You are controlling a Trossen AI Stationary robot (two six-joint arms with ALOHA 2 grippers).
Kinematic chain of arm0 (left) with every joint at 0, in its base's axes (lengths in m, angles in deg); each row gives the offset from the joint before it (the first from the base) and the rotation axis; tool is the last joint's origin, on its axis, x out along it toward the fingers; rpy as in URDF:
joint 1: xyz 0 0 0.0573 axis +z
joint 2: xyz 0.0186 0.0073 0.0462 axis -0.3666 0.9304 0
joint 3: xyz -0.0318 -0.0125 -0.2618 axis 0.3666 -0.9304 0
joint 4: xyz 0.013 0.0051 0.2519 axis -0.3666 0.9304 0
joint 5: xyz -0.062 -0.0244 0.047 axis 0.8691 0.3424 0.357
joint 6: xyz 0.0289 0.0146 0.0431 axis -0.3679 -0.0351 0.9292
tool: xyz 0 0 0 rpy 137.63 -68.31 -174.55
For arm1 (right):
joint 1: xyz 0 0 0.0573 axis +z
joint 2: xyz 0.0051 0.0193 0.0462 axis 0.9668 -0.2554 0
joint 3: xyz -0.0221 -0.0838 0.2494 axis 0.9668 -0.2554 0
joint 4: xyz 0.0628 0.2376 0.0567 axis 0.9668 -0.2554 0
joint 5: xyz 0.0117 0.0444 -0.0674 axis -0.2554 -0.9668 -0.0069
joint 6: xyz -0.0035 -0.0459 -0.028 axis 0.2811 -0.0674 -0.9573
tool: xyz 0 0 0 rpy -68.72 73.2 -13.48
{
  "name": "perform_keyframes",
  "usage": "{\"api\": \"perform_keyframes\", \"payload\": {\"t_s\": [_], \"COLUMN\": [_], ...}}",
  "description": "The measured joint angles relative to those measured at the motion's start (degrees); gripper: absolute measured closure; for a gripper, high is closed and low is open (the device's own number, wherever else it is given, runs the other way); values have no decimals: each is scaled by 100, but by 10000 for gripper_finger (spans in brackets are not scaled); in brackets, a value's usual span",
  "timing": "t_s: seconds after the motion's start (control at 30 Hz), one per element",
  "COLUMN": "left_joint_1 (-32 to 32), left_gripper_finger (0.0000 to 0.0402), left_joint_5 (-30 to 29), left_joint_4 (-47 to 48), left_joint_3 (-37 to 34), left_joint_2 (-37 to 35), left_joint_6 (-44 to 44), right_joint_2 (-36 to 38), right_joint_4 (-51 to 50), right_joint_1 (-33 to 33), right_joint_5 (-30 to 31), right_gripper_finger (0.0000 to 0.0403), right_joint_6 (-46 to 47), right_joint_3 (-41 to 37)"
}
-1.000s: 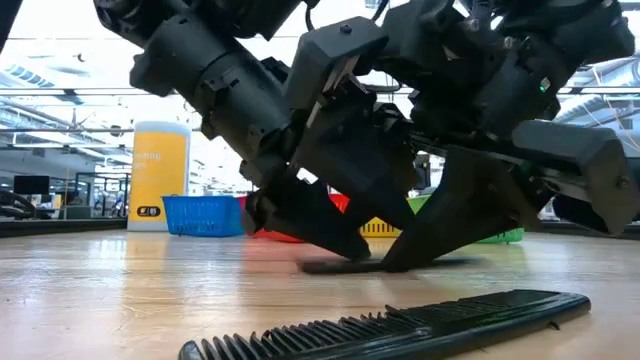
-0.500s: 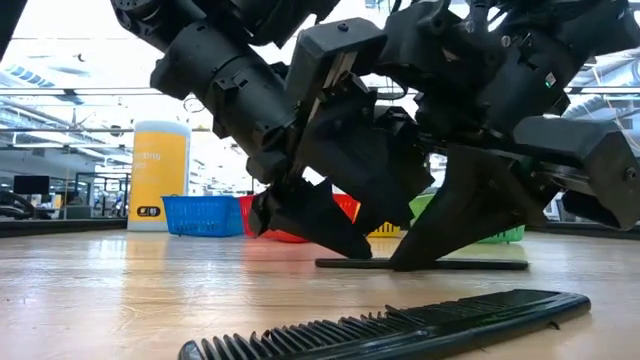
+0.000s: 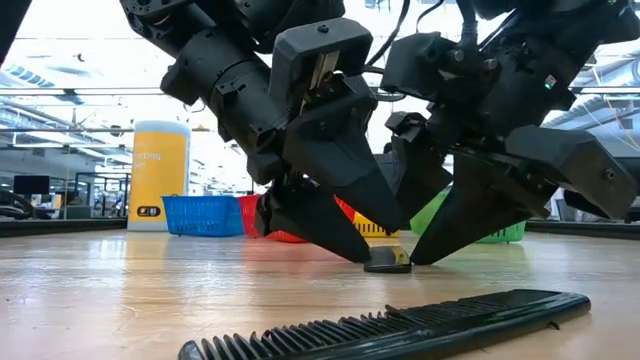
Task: Pick & Place Travel size toiletries
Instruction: Put the black comb into the blue bin
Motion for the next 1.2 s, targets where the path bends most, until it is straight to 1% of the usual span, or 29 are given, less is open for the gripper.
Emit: {"api": "perform_keyframes", "payload": {"t_s": [0.13,0.33,0.43,0.57,0.67,0.77,0.9,1.03,1.13,1.2], "left_joint_1": [94,123,122,129,124,124,58,-158,-314,-370], "left_gripper_finger": [158,158,158,158,158,158,158,158,158,158], "left_joint_5": [46,641,837,819,840,956,818,687,370,167], "left_joint_4": [-232,-826,-1087,-1345,-1333,-906,-17,661,1127,1263], "left_joint_3": [-7,-38,-38,-36,-33,-33,-31,-23,-25,-27], "left_joint_2": [3,43,33,33,27,-91,-377,-598,-594,-579], "left_joint_6": [40,337,355,351,372,423,610,710,712,695], "right_joint_2": [1,2,-7,-13,-11,54,255,375,353,356], "right_joint_4": [116,173,246,307,254,153,-20,191,444,736], "right_joint_1": [-67,-181,-225,-257,-257,-257,-159,60,217,290], "right_joint_5": [-46,-123,-95,-85,-69,-32,343,384,229,227], "right_gripper_finger": [160,160,160,160,160,160,160,160,160,160], "right_joint_6": [-66,-150,-211,-223,-312,-440,-432,-303,-273,-277], "right_joint_3": [-7,-9,-13,-13,-11,-12,-46,-31,-27,-9]}}
